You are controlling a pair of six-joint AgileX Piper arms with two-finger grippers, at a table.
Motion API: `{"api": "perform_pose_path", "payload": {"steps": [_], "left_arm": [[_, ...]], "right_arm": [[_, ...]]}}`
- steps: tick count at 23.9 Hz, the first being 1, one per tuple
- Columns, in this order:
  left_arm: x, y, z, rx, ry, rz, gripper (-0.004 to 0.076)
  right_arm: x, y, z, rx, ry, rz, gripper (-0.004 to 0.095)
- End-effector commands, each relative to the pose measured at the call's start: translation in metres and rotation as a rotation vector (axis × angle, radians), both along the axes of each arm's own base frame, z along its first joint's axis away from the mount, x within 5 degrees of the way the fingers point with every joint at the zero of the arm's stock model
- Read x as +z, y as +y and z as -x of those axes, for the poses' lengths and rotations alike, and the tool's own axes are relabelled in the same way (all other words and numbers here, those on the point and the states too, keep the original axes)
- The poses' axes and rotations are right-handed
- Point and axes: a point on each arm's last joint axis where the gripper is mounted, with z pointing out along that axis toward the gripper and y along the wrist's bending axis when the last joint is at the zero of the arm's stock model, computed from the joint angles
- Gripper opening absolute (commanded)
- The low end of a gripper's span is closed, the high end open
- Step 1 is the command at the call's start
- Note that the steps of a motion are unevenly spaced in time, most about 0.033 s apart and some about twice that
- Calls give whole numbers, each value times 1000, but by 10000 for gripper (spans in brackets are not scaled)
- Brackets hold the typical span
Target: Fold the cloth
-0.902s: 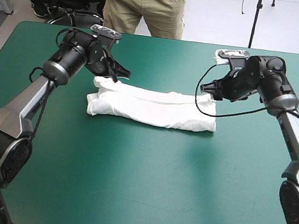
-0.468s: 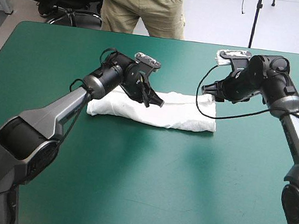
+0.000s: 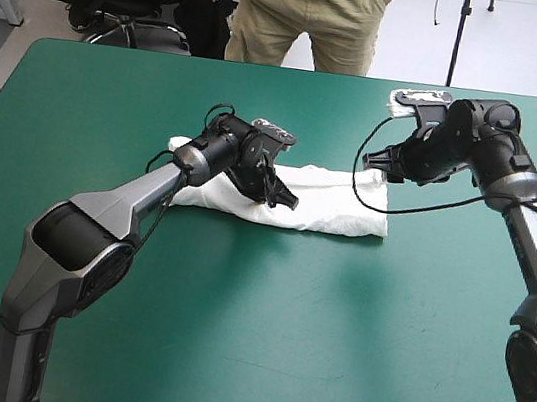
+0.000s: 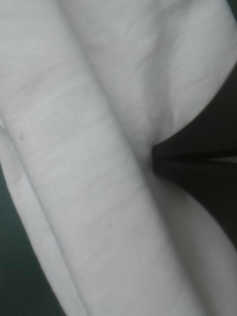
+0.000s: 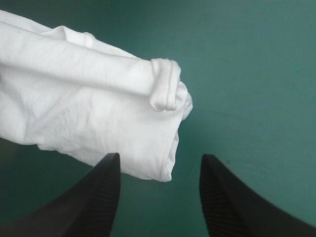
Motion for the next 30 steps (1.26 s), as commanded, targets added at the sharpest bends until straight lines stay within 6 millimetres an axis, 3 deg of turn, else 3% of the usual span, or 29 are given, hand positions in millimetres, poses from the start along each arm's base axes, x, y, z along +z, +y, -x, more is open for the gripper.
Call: {"api": "perform_pose_path", "payload": {"steps": [1, 6, 11, 19, 24, 27, 29, 30], "left_arm": [[31, -3, 1, 3, -77, 68, -17], [31, -3, 2, 3, -70, 64, -17], [30, -2, 3, 1, -53, 54, -17], [30, -2, 3, 1, -50, 52, -17], [30, -2, 3, -15, -54, 46, -17], [30, -2, 3, -15, -54, 46, -17], [30, -2, 3, -15, -54, 46, -17], [30, -2, 3, -16, -55, 44, -17]], "right_arm": [[25, -7, 4, -11, -96, -22, 463], [6, -16, -10, -8, -38, -65, 481], [-21, -21, -27, 1, 49, -142, 621], [-80, -12, -50, 13, 224, -204, 581], [-102, -8, -57, 16, 280, -233, 571], [-108, 0, -60, 57, 292, -313, 461], [-111, 2, -61, 56, 301, -338, 266], [-111, 2, -61, 55, 301, -339, 119]]}}
